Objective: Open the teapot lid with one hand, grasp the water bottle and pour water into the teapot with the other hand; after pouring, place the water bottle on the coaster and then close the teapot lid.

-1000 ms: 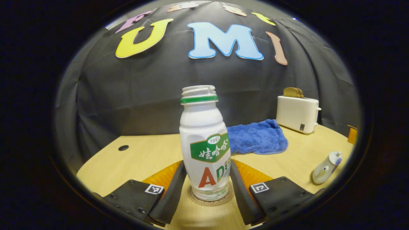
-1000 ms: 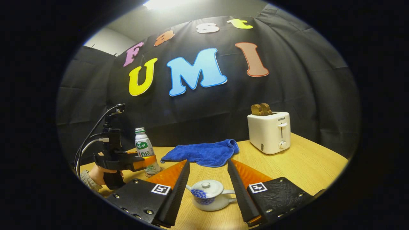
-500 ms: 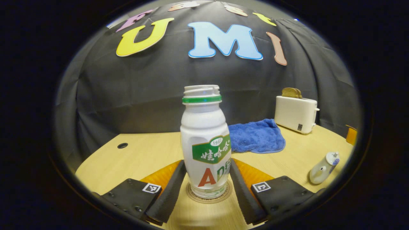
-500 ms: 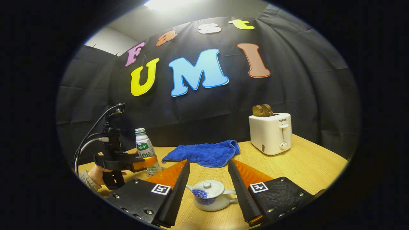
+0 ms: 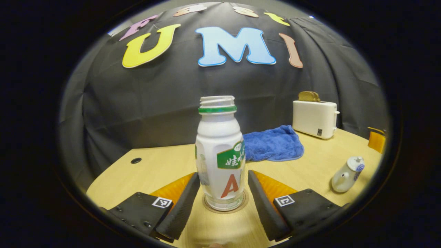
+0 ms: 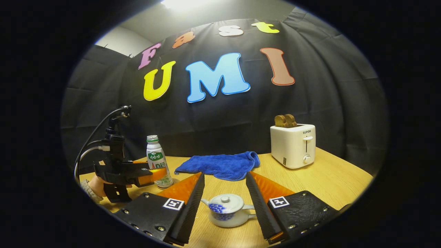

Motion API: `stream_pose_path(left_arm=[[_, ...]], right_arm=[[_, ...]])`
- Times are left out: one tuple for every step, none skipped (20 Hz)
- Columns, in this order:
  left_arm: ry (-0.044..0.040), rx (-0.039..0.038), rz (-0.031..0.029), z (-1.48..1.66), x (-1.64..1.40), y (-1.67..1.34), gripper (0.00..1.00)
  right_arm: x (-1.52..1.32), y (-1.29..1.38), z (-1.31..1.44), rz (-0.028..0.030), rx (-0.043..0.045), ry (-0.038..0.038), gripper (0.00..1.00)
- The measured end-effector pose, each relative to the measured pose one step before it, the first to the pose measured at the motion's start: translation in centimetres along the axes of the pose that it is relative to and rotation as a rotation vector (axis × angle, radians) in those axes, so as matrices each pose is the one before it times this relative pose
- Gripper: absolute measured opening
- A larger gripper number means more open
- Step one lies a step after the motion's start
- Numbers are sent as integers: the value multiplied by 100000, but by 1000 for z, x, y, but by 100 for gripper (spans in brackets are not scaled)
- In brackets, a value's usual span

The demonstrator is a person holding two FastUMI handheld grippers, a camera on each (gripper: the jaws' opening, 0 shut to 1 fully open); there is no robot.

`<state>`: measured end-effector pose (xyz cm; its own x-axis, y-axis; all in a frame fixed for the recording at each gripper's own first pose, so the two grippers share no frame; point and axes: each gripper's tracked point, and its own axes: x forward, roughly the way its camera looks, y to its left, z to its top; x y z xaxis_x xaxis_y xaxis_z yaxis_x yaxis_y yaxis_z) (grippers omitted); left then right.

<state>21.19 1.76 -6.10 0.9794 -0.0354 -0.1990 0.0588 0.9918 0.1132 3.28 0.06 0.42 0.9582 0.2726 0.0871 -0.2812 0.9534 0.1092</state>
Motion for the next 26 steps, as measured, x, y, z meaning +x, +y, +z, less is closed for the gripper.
stream_pose_path(left_arm=[[-245,-315,-115,73,-182,-41,93],[-215,10,107,-40,-17,-11,93],[211,389,301,-77,9,51,97],[294,548,525,-167,51,107,96],[250,515,639,-65,17,179,94],[99,185,605,-141,19,258,93],[-153,-208,708,-11,-58,272,93],[-356,-392,677,-86,-30,278,93],[-392,-627,205,33,0,187,96],[-345,-852,-54,-11,-122,173,93],[-81,-474,-264,-21,-62,68,93],[47,126,364,-171,26,113,93],[57,179,159,54,-146,48,99],[80,140,96,-149,-111,100,99],[-29,101,-297,-22,-181,-41,100],[-29,31,-787,-96,-158,-156,100],[53,150,-743,-107,-278,-201,100],[213,323,-640,-142,-172,-239,100],[-15,401,-144,-137,-272,-148,100],[-247,305,-17,-2,-327,-60,100],[-481,75,59,125,-445,-64,100],[-594,-101,-36,45,-471,-34,100],[-443,-209,266,121,-523,11,100],[-813,-544,122,79,-576,-92,100],[-622,-723,-105,116,-534,-186,100],[-618,-885,-170,63,-619,-154,100]], right_arm=[[30,25,-67,43,-138,124,75],[55,36,11,113,-98,127,75],[-18,13,-206,-8,-207,186,75],[-21,39,-1,-13,-287,96,75],[50,-41,-19,-63,-278,-23,75],[-27,24,-4,-26,-311,-29,75],[42,67,-43,52,-271,94,75],[-25,75,-4,126,-301,150,75],[34,68,-133,105,-319,219,75],[43,14,-137,41,-368,245,75],[-21,92,-23,115,-372,199,75],[20,57,39,66,-362,36,75],[33,69,-78,22,-433,-19,75],[-10,29,61,-84,-480,35,75],[20,-28,-102,-76,-442,47,75],[6,17,-96,-1,-331,150,75],[-4,78,-24,164,-211,119,75],[5,84,-58,135,-204,109,75],[-30,43,14,42,-283,-44,75],[1,77,63,24,-322,-99,75],[57,53,2,28,-308,-184,75],[-74,91,15,73,-323,-154,75],[-24,59,27,7,-353,-110,75],[-5,53,27,-153,-501,-75,75],[16,68,-61,-162,-625,-6,75],[-32,115,17,-55,-547,-101,75]])
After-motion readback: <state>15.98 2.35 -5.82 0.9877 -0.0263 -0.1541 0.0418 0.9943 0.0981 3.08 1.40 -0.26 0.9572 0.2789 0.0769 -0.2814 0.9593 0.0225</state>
